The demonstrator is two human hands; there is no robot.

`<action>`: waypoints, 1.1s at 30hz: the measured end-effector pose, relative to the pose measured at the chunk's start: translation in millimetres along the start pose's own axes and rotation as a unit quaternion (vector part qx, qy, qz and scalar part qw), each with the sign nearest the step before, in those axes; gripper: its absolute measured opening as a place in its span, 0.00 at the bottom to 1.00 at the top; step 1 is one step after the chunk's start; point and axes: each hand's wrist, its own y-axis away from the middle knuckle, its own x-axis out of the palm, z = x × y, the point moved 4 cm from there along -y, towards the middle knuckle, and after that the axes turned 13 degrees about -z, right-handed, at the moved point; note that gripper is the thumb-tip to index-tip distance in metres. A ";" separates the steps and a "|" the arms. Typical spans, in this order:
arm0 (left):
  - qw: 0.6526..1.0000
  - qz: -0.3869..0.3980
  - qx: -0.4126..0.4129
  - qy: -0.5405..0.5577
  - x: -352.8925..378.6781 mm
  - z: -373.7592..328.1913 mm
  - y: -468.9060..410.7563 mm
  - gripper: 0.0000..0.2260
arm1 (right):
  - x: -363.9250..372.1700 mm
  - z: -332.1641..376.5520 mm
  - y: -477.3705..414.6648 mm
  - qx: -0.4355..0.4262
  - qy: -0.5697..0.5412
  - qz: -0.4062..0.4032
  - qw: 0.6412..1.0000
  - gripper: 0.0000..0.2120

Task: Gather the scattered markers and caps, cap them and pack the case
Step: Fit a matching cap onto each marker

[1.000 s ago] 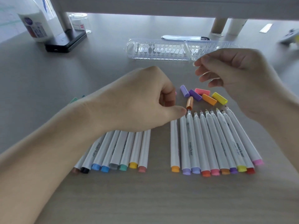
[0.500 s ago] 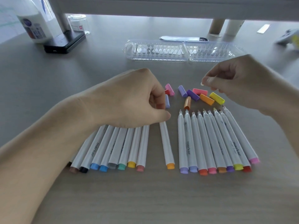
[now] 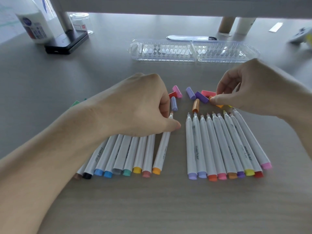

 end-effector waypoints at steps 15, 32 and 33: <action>0.998 0.008 -0.018 0.051 1.3 -4.1 1.7 0.17 | 3.4 3.1 1.8 -0.007 0.018 0.025 1.000 0.07; 0.948 -0.041 -0.110 0.297 -8.5 -2.3 -3.7 0.12 | 7.8 10.3 1.8 0.025 -0.237 0.005 0.971 0.05; 0.945 -0.043 -0.110 0.304 -8.6 -1.9 -4.0 0.11 | 8.6 12.3 2.2 0.022 -0.263 0.014 0.964 0.05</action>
